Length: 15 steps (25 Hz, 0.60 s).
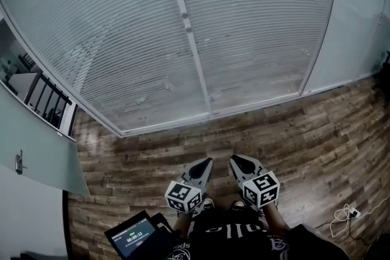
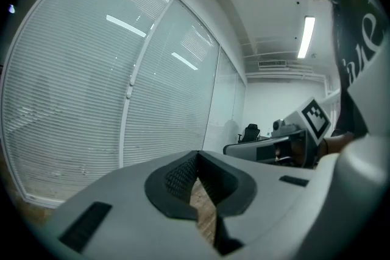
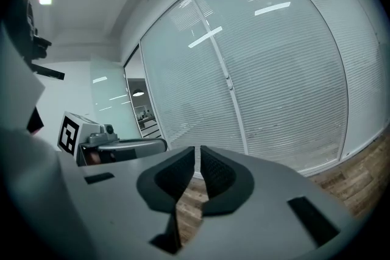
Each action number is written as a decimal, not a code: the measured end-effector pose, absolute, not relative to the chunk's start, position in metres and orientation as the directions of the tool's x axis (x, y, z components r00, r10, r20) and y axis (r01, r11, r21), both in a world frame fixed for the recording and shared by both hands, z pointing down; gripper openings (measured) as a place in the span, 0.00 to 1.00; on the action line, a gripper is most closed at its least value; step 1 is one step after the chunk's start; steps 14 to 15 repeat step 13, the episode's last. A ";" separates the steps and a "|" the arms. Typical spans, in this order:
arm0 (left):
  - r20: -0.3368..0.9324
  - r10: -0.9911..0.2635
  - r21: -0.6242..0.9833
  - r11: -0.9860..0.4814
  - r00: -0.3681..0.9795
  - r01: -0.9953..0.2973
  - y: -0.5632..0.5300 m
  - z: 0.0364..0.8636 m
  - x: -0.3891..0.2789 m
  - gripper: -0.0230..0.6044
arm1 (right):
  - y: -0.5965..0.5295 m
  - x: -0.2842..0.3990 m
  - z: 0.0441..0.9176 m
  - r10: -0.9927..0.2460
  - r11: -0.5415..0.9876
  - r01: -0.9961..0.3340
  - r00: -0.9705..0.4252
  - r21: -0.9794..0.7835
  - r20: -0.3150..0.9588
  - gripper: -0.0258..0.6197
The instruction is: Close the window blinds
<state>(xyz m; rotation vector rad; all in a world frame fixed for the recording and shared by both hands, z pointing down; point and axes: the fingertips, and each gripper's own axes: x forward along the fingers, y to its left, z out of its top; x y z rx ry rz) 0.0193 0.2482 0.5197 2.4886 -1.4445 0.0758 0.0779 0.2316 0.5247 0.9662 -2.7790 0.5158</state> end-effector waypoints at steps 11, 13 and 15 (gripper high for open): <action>0.168 -0.864 0.208 -0.440 0.475 -0.874 0.261 0.518 -0.041 0.04 | 0.238 0.023 0.522 -0.554 0.749 -0.611 -0.790 -0.257 0.264 0.09; 0.169 -0.868 0.208 -0.431 0.467 -0.878 0.263 0.518 -0.050 0.04 | 0.239 0.015 0.521 -0.549 0.753 -0.607 -0.792 -0.255 0.265 0.09; 0.169 -0.868 0.208 -0.431 0.467 -0.878 0.263 0.518 -0.050 0.04 | 0.239 0.015 0.521 -0.549 0.753 -0.607 -0.792 -0.255 0.265 0.09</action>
